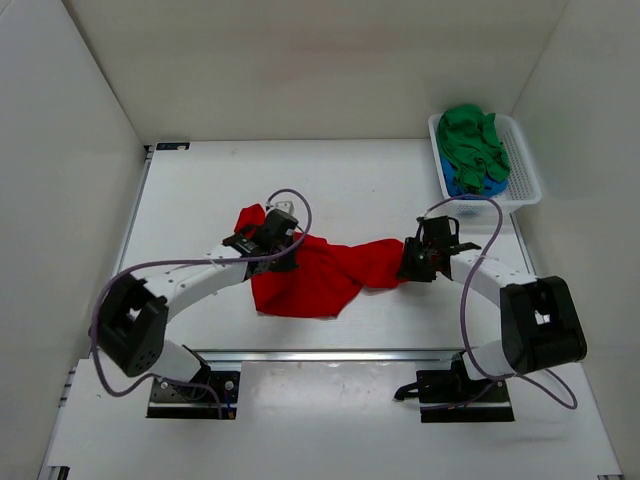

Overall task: Fold and stack the t-shirts
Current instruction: Flatten out the tshirt

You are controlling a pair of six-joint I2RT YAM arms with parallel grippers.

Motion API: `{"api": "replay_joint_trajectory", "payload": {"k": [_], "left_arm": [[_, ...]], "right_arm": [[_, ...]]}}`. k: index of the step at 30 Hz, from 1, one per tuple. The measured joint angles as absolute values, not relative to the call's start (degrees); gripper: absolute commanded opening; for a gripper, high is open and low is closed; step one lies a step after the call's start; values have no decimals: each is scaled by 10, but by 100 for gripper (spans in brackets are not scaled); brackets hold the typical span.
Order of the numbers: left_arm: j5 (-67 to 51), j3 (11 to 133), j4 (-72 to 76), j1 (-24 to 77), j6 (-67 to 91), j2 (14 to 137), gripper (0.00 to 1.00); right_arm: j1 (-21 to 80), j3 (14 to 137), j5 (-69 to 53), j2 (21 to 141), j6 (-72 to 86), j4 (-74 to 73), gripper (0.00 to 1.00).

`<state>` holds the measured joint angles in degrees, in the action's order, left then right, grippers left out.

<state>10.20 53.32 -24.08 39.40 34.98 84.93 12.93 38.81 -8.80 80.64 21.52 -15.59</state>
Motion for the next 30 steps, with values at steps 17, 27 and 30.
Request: {"api": "replay_joint_trajectory", "payload": {"k": [17,27,30], "left_arm": [[87,704,-411,274,328,605,0],[88,894,-492,163,289,536,0],[97,893,-498,163,281,536,0]], "right_arm": [[46,579,-182,486,223,-232,0],[-28,763,-260,508,227,-267,0],[11,801,-257,563,224,-279,0]]}}
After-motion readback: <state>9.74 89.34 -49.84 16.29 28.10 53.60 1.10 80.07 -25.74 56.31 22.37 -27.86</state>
